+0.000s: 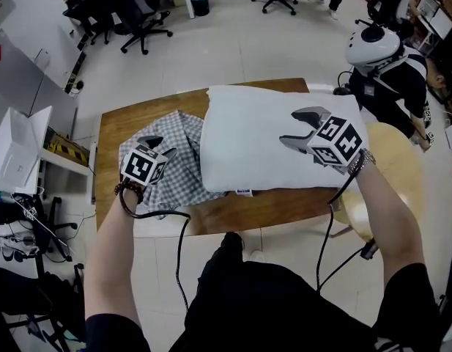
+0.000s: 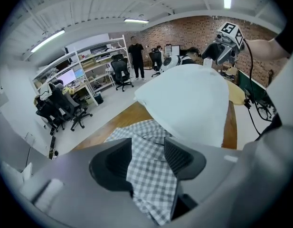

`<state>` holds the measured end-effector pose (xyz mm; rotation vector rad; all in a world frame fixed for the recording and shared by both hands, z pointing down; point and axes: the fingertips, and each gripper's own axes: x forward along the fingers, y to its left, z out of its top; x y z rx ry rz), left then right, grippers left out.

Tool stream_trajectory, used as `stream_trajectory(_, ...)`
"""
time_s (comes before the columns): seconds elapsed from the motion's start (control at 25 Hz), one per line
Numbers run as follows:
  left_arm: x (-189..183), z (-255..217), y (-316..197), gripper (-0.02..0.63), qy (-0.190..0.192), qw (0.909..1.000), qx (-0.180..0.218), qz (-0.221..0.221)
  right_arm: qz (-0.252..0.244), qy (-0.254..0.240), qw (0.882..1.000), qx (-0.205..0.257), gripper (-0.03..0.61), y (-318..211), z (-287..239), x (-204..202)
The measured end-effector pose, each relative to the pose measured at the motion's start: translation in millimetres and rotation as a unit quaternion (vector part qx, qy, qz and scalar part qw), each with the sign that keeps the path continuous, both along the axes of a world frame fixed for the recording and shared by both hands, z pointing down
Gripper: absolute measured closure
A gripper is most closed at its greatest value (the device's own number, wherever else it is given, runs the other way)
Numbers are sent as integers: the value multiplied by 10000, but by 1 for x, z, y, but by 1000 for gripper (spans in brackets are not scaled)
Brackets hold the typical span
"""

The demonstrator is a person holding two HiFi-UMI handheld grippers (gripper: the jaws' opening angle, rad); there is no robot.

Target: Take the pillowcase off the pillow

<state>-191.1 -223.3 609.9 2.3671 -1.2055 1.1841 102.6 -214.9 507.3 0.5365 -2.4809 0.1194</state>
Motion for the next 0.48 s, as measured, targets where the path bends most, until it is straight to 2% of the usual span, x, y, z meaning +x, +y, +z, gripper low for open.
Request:
stream_trajectory(0.16, 31, -1, 40, 396, 348, 9990, 103, -268, 347, -557, 9978, 68, 284, 41, -3, 12)
stream_trajectory(0.28, 52, 5, 66, 396, 395, 9985, 151, -353, 596, -850, 9946, 45, 284, 64, 6, 17)
stream_trajectory(0.48, 75, 15, 91, 396, 854, 9932, 125, -786, 1013, -1397, 9842, -388, 284, 92, 27, 13)
